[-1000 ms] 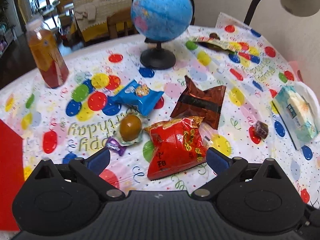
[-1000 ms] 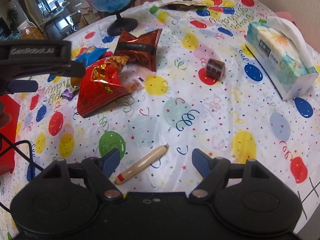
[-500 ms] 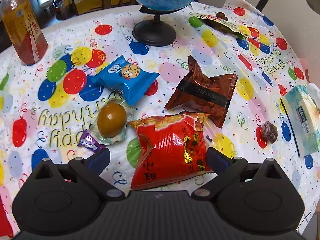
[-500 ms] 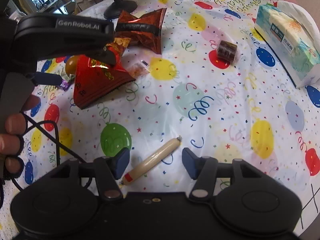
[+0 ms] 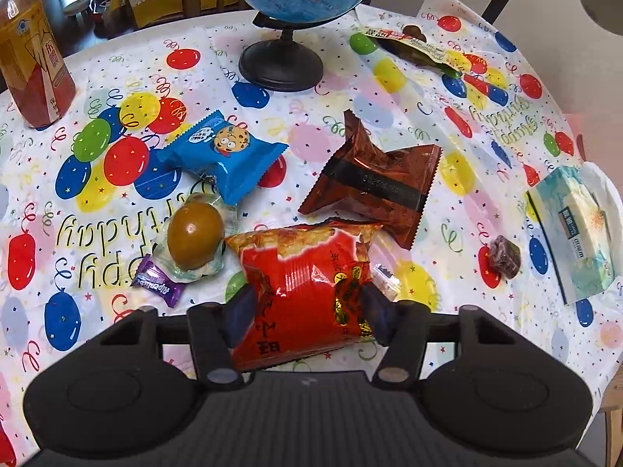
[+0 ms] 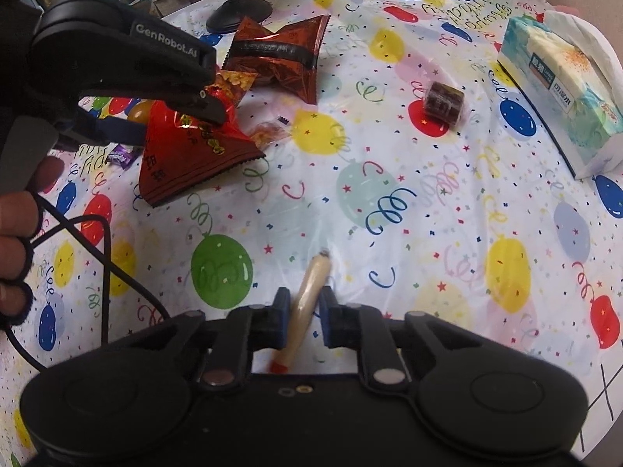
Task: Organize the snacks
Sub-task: 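Grasp the wooden pencil with the right tool while the left tool grasps the red chip bag, then carry the pencil and chip bag into the red box and open both tools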
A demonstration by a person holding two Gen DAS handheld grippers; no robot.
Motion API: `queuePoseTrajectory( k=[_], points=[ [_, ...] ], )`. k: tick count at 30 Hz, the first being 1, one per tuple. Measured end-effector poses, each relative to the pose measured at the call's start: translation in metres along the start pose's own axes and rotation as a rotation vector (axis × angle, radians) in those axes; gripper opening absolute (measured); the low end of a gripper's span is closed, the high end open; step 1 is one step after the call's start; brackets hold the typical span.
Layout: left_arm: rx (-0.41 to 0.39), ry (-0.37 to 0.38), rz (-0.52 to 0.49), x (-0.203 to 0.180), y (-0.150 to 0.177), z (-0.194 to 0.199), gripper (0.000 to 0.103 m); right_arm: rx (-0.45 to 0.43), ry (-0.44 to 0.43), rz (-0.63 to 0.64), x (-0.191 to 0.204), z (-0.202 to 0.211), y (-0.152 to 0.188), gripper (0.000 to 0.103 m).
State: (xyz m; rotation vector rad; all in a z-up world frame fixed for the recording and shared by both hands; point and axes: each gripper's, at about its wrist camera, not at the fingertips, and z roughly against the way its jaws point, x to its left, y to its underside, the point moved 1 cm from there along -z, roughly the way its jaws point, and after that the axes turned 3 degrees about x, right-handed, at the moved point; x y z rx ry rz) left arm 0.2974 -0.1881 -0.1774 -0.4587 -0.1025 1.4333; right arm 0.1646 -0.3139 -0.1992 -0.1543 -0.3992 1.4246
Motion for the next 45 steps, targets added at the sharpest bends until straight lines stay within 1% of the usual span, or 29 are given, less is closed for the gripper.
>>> queuePoseTrajectory(
  k=[4,11,21,24,29,35,41,45],
  points=[
    [-0.012,-0.012,-0.02,0.0,0.005,0.006,0.05,-0.008,-0.015,0.001,-0.002,0.005,0.003,0.009],
    [-0.037,-0.023,-0.024,0.003,0.021,0.031,0.048,-0.056,-0.057,-0.003,-0.008,0.027,0.008,0.009],
    [-0.09,-0.05,0.039,0.017,0.054,0.083,0.047,-0.13,-0.134,0.058,-0.006,0.069,0.016,0.009],
    [-0.109,-0.069,0.07,0.024,0.065,0.099,0.047,-0.161,-0.162,0.102,0.0,0.08,0.018,0.009],
    [-0.137,-0.09,0.133,0.037,0.086,0.126,0.047,-0.185,-0.217,0.168,0.015,0.096,0.019,0.009],
    [-0.181,-0.12,0.192,0.059,0.109,0.163,0.047,-0.211,-0.289,0.258,0.043,0.116,0.015,0.009],
    [-0.223,-0.155,0.241,0.09,0.122,0.193,0.047,-0.236,-0.341,0.341,0.082,0.132,0.009,0.009],
    [-0.245,-0.159,0.267,0.115,0.127,0.211,0.047,-0.242,-0.362,0.387,0.112,0.138,0.005,0.009]
  ],
)
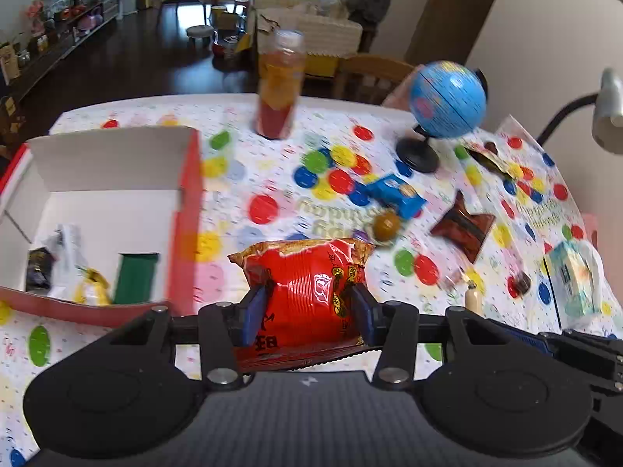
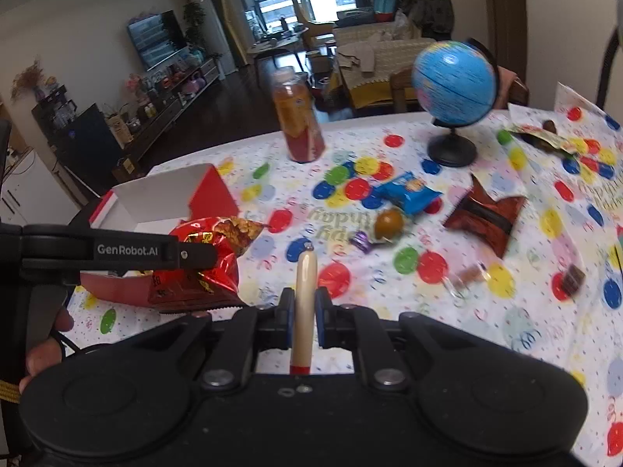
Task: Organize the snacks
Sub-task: 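Carry the pencil and chip bag into the red box and open both tools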
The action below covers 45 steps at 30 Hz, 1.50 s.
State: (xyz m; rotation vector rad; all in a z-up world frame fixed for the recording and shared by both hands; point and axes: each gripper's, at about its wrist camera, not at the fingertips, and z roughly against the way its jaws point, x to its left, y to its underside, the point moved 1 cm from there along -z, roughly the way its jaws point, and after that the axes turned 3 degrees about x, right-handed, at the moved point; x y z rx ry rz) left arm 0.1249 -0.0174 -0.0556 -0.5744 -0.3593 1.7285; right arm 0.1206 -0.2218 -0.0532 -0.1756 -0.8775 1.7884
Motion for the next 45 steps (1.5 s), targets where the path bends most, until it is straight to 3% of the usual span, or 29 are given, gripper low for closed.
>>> queuePoseTrajectory(
  k=[16,25,41,45],
  points=[
    [-0.061,-0.057,0.091,0.125,-0.037,0.029,0.047,0.021,-0.069,0.105,0.115,-0.057,-0.053,0.009],
    [-0.07,-0.105,0.096,0.18,-0.059,0.024,0.039,0.055,-0.08,0.13,0.166,-0.104,-0.071,0.009],
    [0.005,-0.173,0.182,0.26,-0.037,-0.012,0.039,0.17,-0.051,0.169,0.211,-0.19,-0.062,0.01],
    [0.017,-0.177,0.178,0.265,-0.032,-0.016,0.039,0.2,-0.037,0.175,0.215,-0.196,-0.054,0.018]
  ],
)
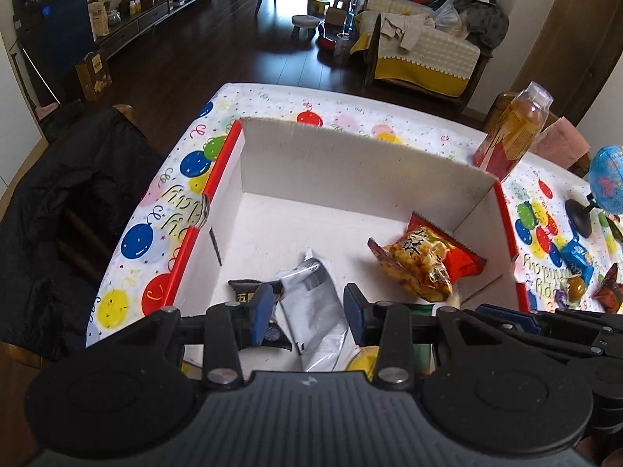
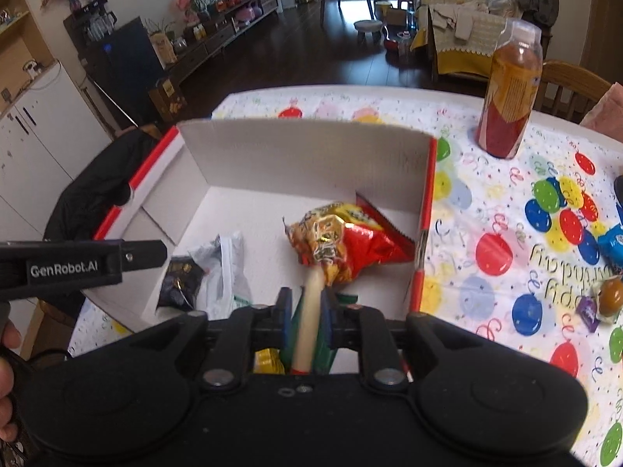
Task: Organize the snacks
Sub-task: 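Carry the pencil and chip bag into the red box and open both tools, then move both tools back over the remaining snacks on the table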
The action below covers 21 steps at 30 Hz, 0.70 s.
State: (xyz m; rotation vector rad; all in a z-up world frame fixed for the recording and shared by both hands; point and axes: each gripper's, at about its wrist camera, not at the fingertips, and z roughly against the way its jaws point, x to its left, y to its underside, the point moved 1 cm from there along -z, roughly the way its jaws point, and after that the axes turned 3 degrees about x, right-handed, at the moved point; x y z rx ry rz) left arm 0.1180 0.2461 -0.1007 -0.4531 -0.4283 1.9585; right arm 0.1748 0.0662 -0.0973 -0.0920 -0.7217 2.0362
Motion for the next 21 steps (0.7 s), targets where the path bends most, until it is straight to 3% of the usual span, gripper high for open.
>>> queuePoseTrajectory(
  k=[12,21],
  points=[
    [-0.024,-0.007,-0.062,-0.018,0.012,0.009,0.043,-0.017,-0.015,-0.033,-0.008,0.019,0.013,0.029],
    [-0.07,-0.003,-0.086,-0.035,0.02,0.034,0.052,-0.074,-0.031,-0.043,-0.017,0.053,0.022,0.038]
  ],
)
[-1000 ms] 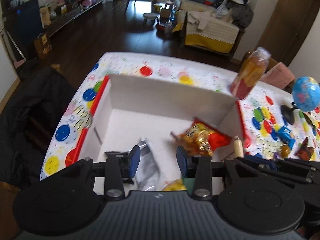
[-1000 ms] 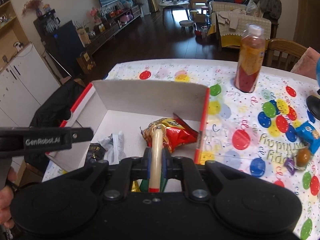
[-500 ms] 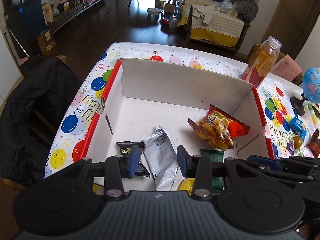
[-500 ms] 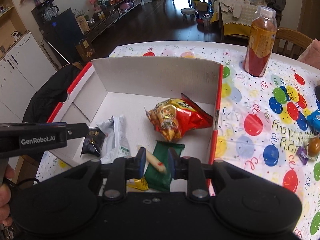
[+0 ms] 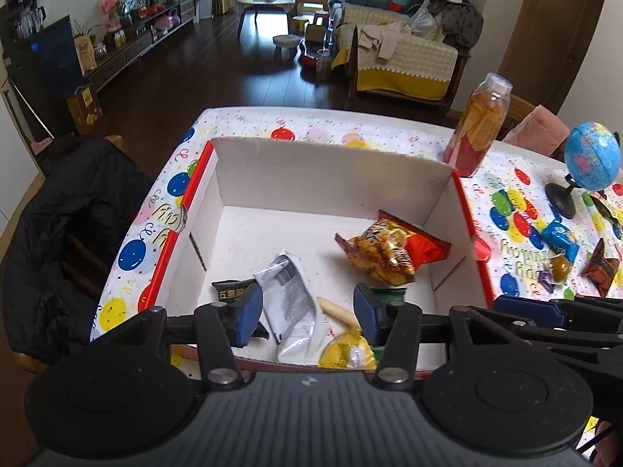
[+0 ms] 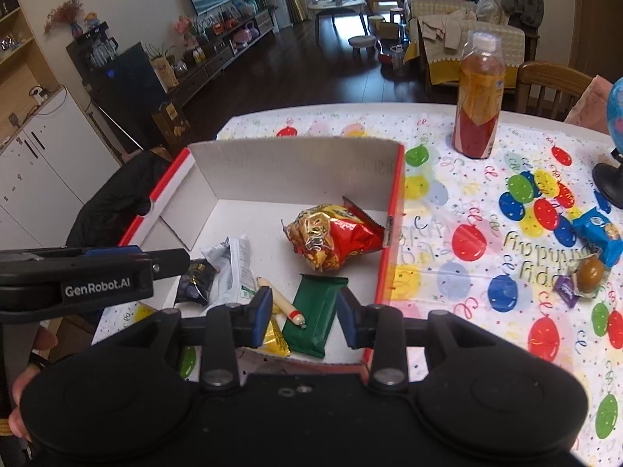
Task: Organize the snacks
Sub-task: 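Move both tools back over the remaining snacks on the table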
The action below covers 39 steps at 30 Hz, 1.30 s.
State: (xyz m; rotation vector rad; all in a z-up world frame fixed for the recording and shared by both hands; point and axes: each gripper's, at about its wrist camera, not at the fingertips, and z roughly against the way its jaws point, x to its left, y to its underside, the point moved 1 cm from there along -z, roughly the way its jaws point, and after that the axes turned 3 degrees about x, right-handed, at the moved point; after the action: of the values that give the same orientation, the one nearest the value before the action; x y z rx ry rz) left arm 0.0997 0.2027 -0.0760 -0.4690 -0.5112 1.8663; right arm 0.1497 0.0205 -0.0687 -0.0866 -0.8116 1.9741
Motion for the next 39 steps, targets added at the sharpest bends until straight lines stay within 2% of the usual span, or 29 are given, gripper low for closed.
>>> queuePoseTrajectory(
  k=[8,9,13,21,25,27,31,39],
  points=[
    [-0.038,0.015,-0.012,-0.029,0.009,0.025,0.064,-0.048,-0.004,0.0,-0.016,0.038,0.014,0.053],
    [-0.042,0.019,-0.014,-0.034,0.01,0.028,0.067,-0.055,-0.004,0.0,-0.019,0.044,0.016,0.056],
    [-0.062,0.03,-0.026,-0.057,0.016,0.039,0.07,-0.086,-0.004,-0.002,-0.033,0.066,0.025,0.069],
    [-0.091,0.062,-0.047,-0.109,0.029,0.056,0.083,-0.139,0.011,0.001,-0.07,0.108,0.045,0.089],
    [-0.096,0.086,-0.056,-0.139,0.036,0.059,0.084,-0.158,0.026,-0.018,-0.097,0.13,0.061,0.097],
    [-0.094,0.104,-0.061,-0.154,0.04,0.059,0.089,-0.17,0.041,-0.033,-0.112,0.14,0.069,0.103],
    [-0.093,0.151,-0.077,-0.185,0.047,0.058,0.099,-0.194,0.071,-0.057,-0.141,0.156,0.085,0.103],
    [-0.081,0.192,-0.167,-0.242,0.052,0.051,0.1,-0.269,0.149,-0.12,-0.193,0.178,0.11,0.103]
  ],
)
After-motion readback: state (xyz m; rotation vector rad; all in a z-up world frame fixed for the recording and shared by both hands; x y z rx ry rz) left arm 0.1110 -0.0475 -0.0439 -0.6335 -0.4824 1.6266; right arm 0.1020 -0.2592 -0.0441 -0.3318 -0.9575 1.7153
